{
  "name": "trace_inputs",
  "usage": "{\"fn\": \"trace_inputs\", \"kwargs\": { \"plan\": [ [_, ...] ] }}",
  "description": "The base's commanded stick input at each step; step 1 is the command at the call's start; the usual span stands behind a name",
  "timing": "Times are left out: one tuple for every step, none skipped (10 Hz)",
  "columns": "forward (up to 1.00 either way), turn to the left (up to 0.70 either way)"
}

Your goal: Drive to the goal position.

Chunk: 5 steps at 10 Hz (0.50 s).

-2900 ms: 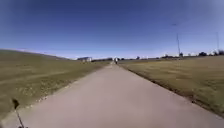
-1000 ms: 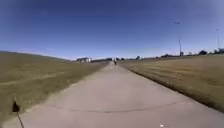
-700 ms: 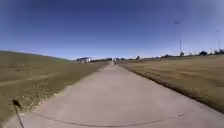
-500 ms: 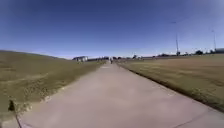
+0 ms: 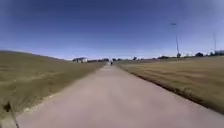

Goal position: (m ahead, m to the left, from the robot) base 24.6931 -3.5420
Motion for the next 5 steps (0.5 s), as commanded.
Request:
{"fn": "trace_inputs", "kwargs": {
  "plan": [
    [0.21, 0.0],
    [0.0, 0.0],
    [0.0, 0.0],
    [0.0, 0.0],
    [0.0, 0.0]
  ]
}}
